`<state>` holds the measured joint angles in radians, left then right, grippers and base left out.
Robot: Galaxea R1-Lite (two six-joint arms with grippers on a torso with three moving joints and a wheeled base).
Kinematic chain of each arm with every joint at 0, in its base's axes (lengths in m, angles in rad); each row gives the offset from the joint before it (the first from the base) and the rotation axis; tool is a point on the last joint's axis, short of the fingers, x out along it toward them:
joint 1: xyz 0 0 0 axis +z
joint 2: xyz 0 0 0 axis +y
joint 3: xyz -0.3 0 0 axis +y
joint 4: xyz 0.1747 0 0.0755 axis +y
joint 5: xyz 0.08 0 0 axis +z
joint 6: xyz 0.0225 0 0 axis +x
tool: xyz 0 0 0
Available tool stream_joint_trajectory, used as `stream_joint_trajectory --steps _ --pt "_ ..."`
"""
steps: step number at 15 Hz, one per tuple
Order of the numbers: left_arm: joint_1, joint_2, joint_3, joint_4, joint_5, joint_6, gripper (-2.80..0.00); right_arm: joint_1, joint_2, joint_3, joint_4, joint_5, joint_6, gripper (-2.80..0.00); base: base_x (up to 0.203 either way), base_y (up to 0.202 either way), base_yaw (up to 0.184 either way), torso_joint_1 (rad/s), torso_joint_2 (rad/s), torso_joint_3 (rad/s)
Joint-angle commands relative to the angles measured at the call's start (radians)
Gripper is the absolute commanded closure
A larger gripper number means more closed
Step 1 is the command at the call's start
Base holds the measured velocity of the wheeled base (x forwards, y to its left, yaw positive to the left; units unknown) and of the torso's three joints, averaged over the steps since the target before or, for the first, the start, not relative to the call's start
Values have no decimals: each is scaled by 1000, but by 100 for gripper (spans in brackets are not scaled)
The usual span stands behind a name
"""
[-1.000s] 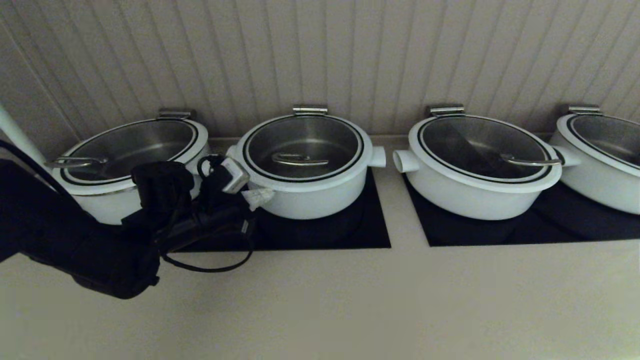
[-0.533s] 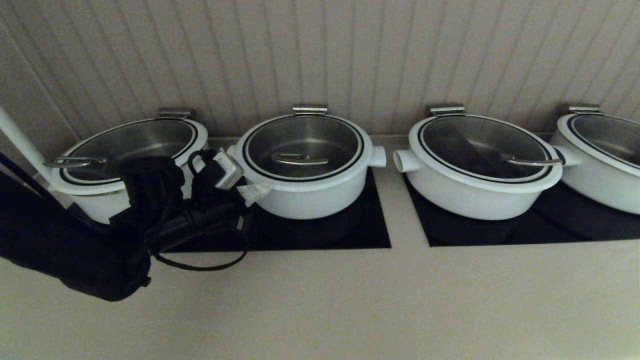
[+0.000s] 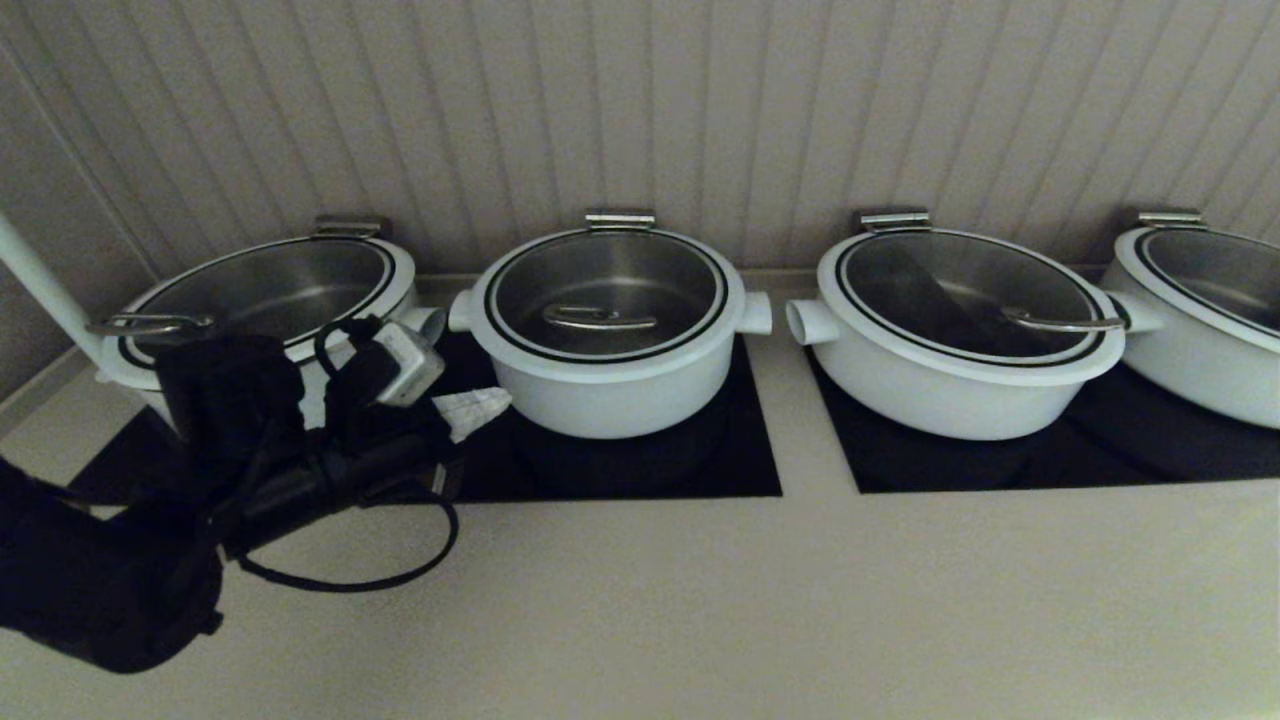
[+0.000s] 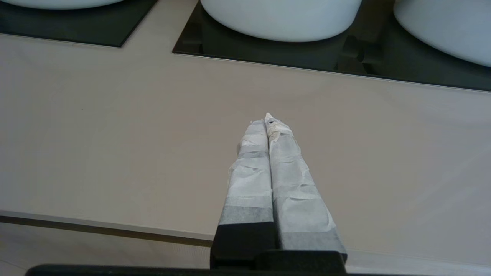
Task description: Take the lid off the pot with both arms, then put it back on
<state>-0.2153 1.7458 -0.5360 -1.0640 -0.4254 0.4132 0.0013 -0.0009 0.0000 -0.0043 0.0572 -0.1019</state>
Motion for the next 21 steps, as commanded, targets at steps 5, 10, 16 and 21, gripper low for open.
stream_joint_trajectory --steps 5,10,16,21 --pt "190 -329 296 68 173 -15 0 0 2 0 0 1 -1 0 0 0 0 0 0 0" --pt "231 -620 517 172 286 -91 0 0 1 0 0 1 -1 0 0 0 0 0 0 0" --pt "234 -1113 534 628 346 -162 0 0 2 0 0 1 -1 0 0 0 0 0 0 0" --pt "229 -1671 484 1136 351 -217 0 0 2 0 0 1 -1 0 0 0 0 0 0 0"
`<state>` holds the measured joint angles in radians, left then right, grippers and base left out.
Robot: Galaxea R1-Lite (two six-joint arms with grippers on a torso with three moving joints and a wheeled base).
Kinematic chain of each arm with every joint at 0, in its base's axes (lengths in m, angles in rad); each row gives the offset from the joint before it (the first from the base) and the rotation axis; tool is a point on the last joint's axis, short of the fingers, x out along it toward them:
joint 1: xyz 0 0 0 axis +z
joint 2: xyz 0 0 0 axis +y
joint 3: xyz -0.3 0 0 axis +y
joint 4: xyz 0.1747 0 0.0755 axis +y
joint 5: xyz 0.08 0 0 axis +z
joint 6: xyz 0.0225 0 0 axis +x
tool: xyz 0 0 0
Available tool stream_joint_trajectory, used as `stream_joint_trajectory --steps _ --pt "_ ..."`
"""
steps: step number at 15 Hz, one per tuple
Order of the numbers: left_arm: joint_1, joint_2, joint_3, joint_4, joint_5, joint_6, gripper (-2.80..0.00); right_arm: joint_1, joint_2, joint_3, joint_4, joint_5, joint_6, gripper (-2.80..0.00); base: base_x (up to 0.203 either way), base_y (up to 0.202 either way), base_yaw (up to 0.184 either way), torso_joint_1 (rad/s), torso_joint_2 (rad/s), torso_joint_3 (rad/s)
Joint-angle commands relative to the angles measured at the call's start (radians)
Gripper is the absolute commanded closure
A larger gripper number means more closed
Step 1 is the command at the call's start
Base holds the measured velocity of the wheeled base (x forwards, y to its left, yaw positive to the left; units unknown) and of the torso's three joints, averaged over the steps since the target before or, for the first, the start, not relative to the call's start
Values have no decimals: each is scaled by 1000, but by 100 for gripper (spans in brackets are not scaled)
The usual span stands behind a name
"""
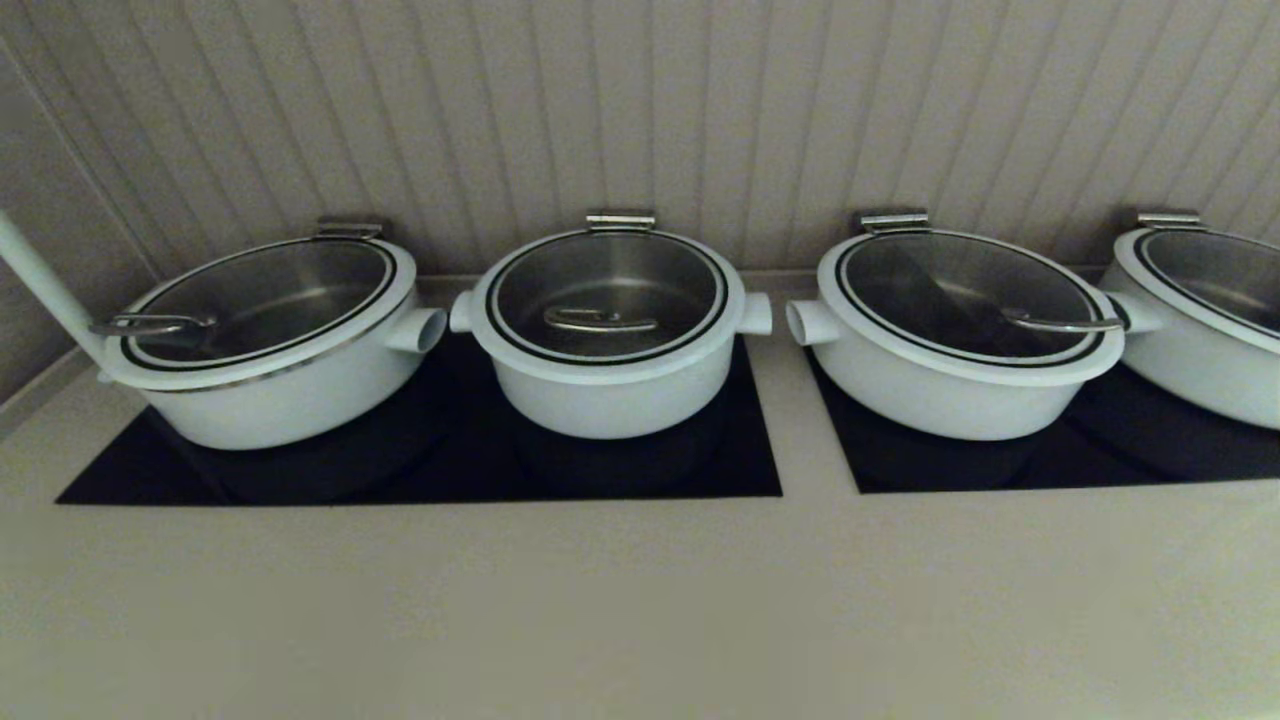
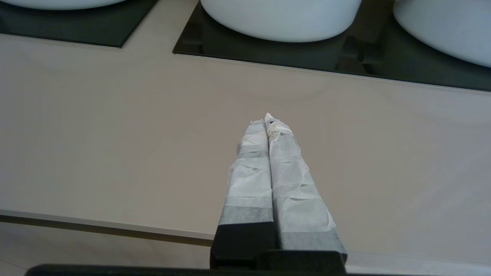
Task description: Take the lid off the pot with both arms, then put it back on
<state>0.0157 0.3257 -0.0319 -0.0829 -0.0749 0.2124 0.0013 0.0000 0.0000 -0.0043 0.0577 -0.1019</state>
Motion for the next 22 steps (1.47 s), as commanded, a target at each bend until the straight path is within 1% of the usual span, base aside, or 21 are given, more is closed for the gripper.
stream_joint_trajectory --steps 1,2,3,22 --pt "-3 -305 -33 245 5 -65 0 0 2 0 0 1 -1 0 0 0 0 0 0 0" --pt "-5 -325 -45 295 21 -120 0 0 2 0 0 1 -1 0 0 0 0 0 0 0" --pt "-5 -326 -46 296 26 -127 0 0 2 0 0 1 -1 0 0 0 0 0 0 0" --pt "-5 -326 -46 296 27 -143 0 0 2 0 0 1 -4 0 0 0 0 0 0 0"
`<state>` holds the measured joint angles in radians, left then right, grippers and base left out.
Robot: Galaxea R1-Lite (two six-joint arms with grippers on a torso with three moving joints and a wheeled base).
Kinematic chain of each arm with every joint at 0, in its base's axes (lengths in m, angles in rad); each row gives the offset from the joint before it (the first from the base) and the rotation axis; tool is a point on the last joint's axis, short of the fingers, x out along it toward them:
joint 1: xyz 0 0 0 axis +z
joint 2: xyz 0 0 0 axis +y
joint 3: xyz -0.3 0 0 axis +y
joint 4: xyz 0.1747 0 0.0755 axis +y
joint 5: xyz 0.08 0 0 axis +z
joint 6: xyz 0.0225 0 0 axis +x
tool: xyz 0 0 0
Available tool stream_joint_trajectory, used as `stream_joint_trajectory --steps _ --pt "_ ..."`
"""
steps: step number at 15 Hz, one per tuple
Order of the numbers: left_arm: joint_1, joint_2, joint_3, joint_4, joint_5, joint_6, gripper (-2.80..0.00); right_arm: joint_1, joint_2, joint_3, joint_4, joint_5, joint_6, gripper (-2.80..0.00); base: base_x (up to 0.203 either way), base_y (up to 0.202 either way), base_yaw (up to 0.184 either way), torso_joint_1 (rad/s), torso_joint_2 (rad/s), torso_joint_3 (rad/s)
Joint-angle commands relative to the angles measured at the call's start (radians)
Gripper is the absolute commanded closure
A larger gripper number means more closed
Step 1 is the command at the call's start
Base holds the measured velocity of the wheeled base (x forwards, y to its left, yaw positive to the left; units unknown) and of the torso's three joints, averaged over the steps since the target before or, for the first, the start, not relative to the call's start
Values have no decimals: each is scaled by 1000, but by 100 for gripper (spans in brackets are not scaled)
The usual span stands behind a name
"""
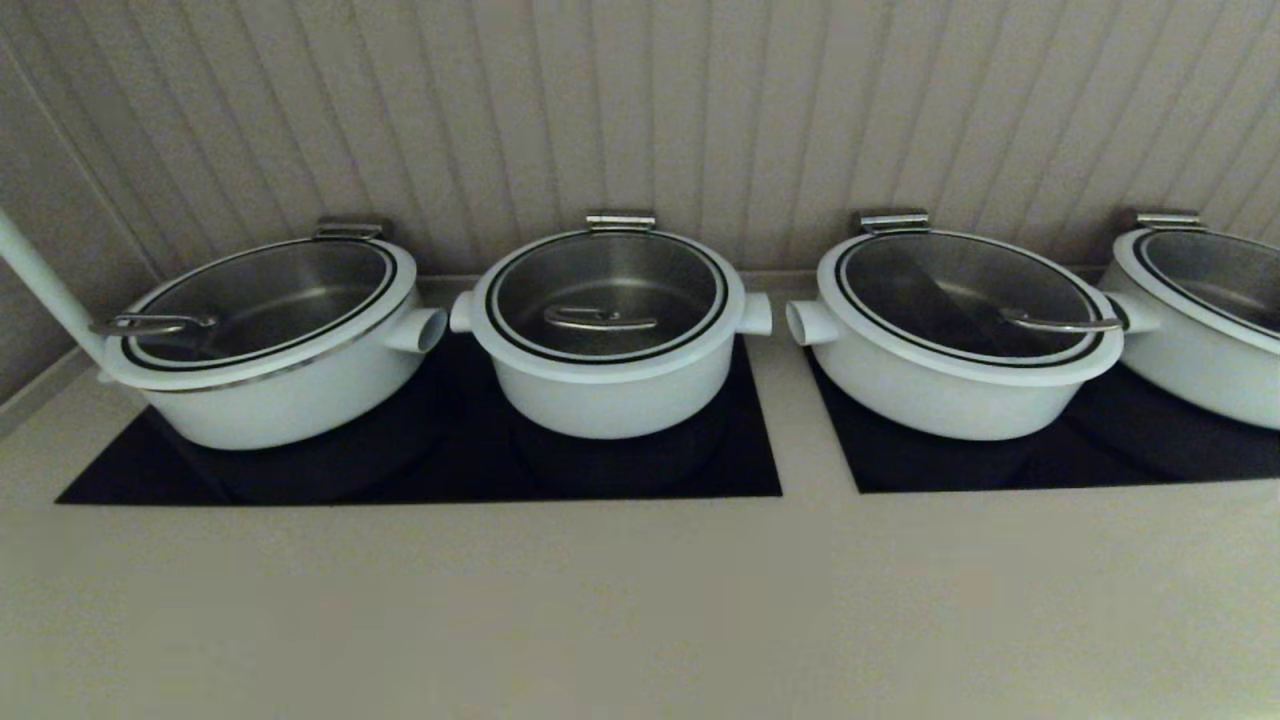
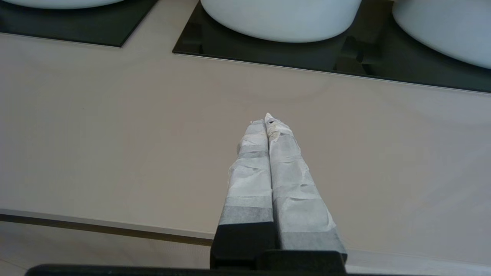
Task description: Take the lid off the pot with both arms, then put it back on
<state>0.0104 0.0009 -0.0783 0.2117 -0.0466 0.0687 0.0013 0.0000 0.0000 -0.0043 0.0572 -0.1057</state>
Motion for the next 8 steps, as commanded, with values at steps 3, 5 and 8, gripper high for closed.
stream_joint_trajectory --steps 3,5,8 --pt "0 -1 0 2 -1 2 0 0 2 0 0 1 3 0 0 0 0 0 0 0" --pt "0 -1 0 2 -1 3 0 0 2 0 6 0 0 0 0 0 0 0 0 0" --pt "0 -1 0 2 -1 0 0 0 2 0 1 1 3 0 0 0 0 0 0 0"
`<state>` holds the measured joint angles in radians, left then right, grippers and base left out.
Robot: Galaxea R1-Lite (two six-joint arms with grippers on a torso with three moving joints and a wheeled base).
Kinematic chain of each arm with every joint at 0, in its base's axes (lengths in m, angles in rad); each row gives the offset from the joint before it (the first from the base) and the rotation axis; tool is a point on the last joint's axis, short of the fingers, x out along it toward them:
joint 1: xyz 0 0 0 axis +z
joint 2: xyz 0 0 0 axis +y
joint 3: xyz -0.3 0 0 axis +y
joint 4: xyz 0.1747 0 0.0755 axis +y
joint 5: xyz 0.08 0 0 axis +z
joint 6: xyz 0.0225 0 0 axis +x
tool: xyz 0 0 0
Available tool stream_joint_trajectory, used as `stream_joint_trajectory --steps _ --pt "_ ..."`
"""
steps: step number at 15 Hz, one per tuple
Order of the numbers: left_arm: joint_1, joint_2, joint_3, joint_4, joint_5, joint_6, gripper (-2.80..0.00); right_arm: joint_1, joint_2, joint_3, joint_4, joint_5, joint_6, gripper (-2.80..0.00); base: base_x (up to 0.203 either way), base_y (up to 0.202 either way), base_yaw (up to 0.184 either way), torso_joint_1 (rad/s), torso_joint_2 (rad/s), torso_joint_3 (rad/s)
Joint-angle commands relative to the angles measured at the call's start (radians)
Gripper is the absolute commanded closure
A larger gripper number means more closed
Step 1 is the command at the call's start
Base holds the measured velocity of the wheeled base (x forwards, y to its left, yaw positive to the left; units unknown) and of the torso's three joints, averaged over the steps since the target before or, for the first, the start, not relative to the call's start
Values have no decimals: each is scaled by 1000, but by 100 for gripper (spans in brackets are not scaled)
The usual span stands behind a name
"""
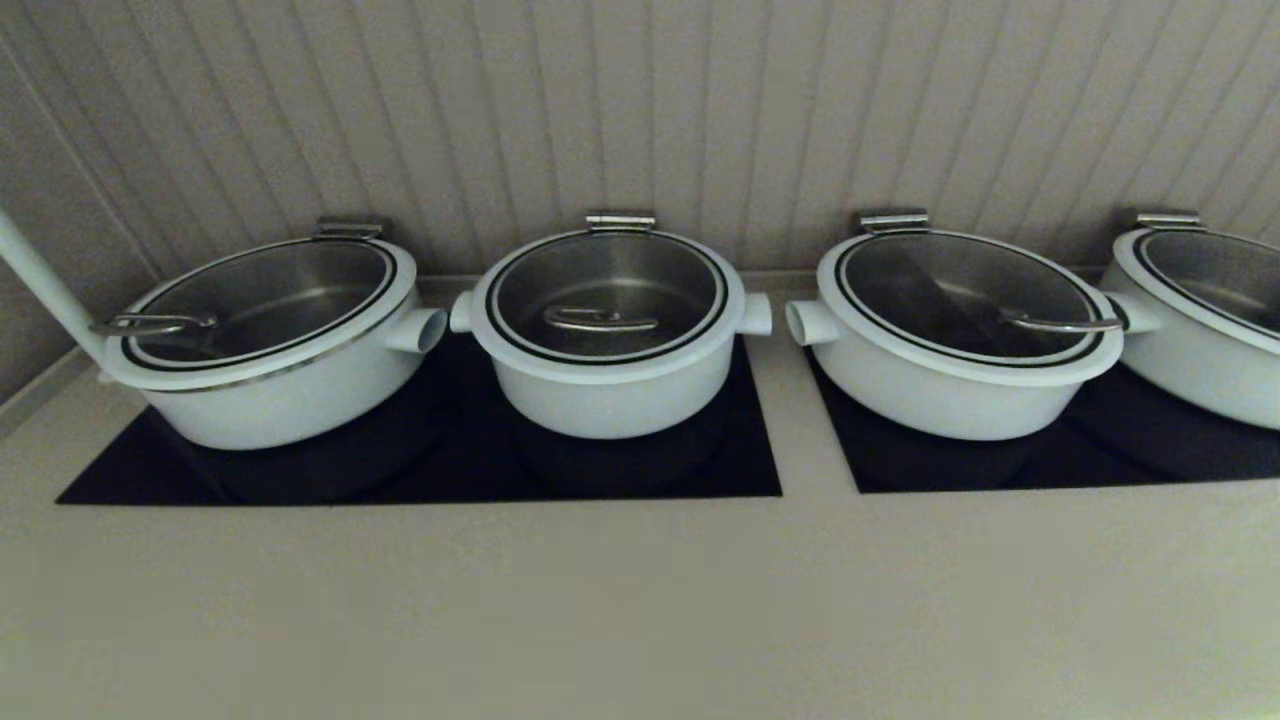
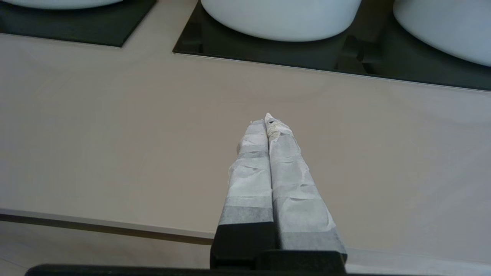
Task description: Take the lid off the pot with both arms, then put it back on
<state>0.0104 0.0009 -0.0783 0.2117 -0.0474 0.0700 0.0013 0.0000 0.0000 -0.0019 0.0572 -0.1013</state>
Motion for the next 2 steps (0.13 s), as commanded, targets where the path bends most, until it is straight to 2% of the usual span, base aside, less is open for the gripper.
stream_joint_trajectory --steps 1,2 --pt "0 -1 0 2 0 -1 0 0 2 0 -1 1 -2 0 0 0 0 0 0 0" --pt "0 -1 0 2 0 -1 0 0 2 0 -1 1 -2 0 0 0 0 0 0 0"
